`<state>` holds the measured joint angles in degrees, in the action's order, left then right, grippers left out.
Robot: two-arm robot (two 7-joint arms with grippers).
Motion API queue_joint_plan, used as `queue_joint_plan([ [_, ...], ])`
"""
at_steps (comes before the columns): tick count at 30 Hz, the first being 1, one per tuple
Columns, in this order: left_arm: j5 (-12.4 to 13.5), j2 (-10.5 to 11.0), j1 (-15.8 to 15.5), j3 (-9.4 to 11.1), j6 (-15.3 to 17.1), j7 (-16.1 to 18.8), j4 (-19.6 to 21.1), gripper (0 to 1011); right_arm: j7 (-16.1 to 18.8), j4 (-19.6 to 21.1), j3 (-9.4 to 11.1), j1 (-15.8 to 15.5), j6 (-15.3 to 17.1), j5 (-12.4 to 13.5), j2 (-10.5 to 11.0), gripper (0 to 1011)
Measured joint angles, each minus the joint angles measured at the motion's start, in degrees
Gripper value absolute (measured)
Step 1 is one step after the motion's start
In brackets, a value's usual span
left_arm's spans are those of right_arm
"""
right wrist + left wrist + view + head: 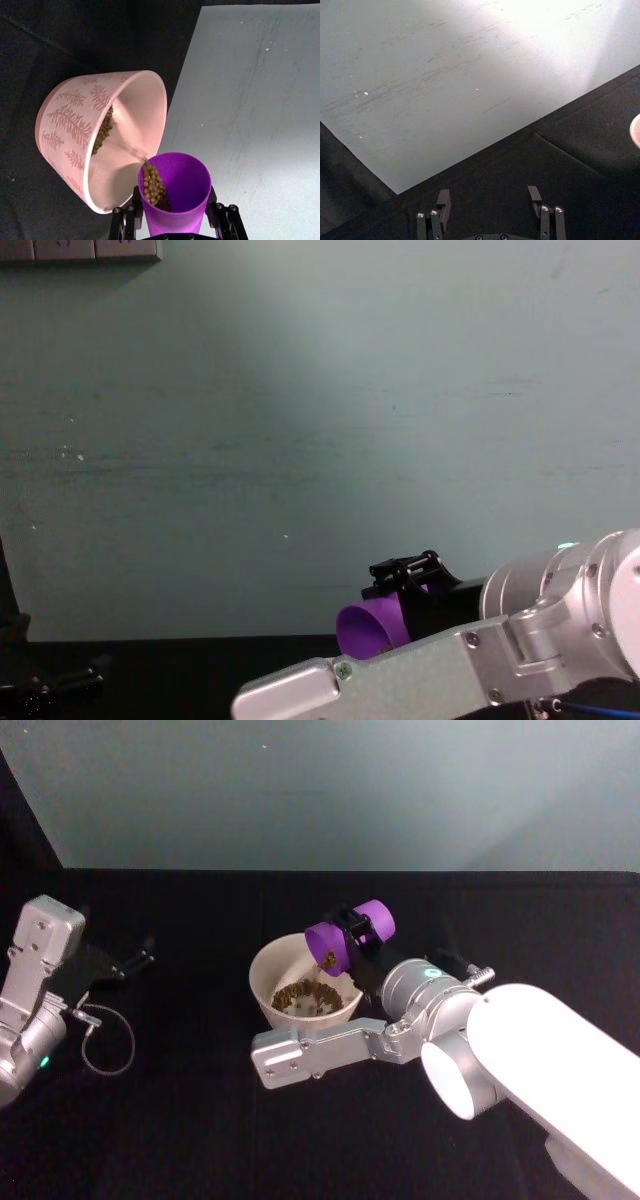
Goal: Pick up the cup and pour the mung beans from the cup into the bowl.
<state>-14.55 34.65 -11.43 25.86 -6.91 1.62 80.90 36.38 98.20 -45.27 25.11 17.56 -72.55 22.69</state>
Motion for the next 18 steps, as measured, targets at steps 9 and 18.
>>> queue_joint_plan([
  [9, 0.0, 0.0, 0.0, 0.0, 0.0, 0.0, 0.0, 1000, 0.2, -0.1, -0.2, 0.0, 0.1, -0.9, 0.1, 726],
  [18, 0.0, 0.0, 0.0, 0.0, 0.0, 0.0, 0.0, 1000, 0.2, -0.2, -0.1, -0.1, -0.1, -1.0, 0.1, 726],
])
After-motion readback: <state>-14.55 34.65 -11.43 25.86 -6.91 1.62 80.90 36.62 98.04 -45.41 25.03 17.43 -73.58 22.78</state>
